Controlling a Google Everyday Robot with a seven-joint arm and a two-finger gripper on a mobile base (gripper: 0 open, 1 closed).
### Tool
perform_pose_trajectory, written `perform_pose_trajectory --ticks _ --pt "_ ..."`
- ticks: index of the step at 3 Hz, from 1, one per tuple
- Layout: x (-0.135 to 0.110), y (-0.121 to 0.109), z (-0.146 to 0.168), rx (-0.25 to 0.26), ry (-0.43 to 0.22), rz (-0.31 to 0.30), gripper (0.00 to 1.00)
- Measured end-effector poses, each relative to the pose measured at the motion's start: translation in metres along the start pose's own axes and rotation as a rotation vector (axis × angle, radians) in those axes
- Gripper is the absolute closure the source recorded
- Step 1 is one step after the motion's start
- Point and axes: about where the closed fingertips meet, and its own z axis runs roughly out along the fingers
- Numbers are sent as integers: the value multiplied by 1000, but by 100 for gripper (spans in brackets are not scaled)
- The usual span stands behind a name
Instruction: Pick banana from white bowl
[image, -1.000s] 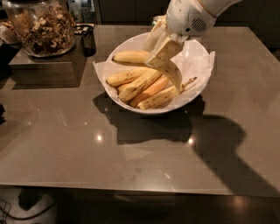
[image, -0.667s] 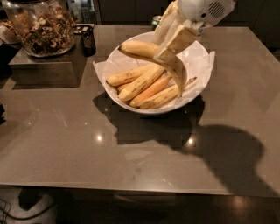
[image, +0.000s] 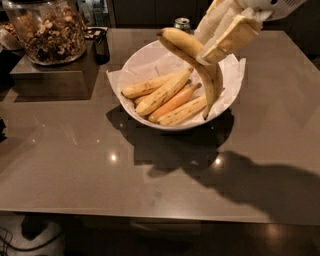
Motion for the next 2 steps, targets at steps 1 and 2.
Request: perform_pose_trajectory --ticks 1,2 --pt "5 13 -17 8 -21 32 100" --pt "11 23 -31 15 -30 69 100"
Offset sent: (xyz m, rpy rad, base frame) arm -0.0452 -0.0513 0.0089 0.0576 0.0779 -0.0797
